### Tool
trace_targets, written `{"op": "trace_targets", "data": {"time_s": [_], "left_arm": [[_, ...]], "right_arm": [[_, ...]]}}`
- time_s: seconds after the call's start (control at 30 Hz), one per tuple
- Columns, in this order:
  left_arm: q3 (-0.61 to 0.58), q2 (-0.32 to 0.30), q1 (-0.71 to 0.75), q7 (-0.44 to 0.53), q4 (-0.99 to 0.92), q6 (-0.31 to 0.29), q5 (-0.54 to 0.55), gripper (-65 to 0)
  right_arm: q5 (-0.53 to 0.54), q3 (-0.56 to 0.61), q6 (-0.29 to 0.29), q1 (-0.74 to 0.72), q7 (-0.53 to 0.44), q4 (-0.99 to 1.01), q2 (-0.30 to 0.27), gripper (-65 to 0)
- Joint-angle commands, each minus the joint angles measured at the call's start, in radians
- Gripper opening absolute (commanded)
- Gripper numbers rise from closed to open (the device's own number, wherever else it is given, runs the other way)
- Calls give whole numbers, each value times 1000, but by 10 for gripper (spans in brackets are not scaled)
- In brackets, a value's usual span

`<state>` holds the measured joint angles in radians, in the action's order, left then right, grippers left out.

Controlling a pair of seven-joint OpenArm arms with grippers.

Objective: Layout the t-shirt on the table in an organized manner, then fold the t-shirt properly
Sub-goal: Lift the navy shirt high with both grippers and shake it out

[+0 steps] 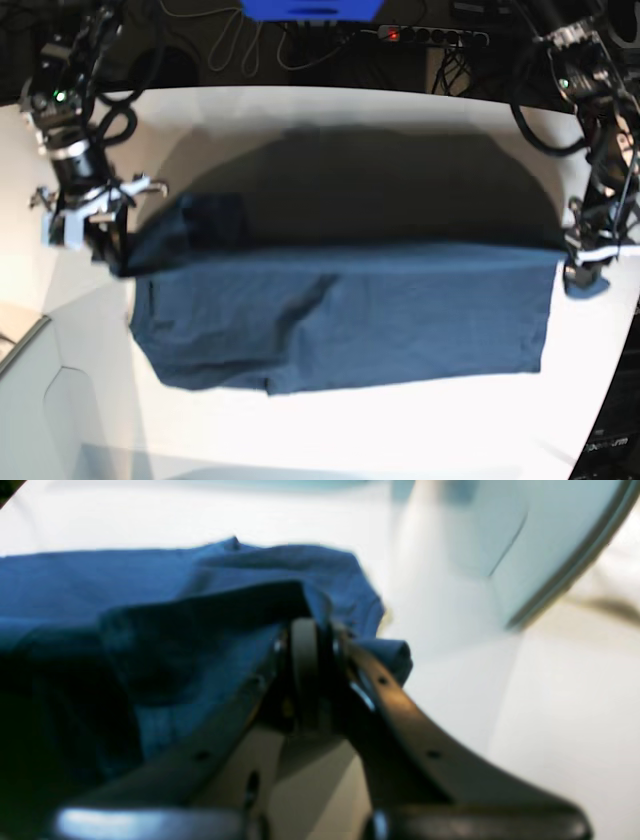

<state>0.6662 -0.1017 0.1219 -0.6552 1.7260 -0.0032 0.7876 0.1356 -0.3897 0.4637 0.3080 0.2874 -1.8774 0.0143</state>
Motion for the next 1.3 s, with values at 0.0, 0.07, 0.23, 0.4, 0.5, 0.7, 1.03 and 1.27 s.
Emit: {"op": "trace_targets", "data": {"time_s": [0.0,0.07,0.23,0.4,0.5,0.7,1.03,1.27], "left_arm": [[25,-14,5,33,2,-1,25,-650],[59,-16,34,31,-14,-2,54,-650],[117,-17,52,30,2,-2,80,-650],[86,-56,-38,30,30,-2,80,-650],[20,-82,-156,28,21,4,69,-650],[-193,-125,-469,28,-103,9,6,-650],[-391,-122,-1098,39,-611,4,-79,-650],[-464,-122,-1384,159,-825,2,-76,-650]], "right_arm": [[5,-5,-12,21,-35,-18,-7,-650],[5,-5,-12,63,-41,-23,-7,-650],[5,-5,-12,113,-84,-77,-10,-650],[5,-5,-12,36,-80,-126,-37,-650],[2,-2,-12,-68,-78,-118,-63,-650],[0,24,-12,-402,97,-54,-115,-650],[-1,34,-12,-995,187,302,-199,-650],[-1,64,-12,-1328,135,586,-264,-650]]}}
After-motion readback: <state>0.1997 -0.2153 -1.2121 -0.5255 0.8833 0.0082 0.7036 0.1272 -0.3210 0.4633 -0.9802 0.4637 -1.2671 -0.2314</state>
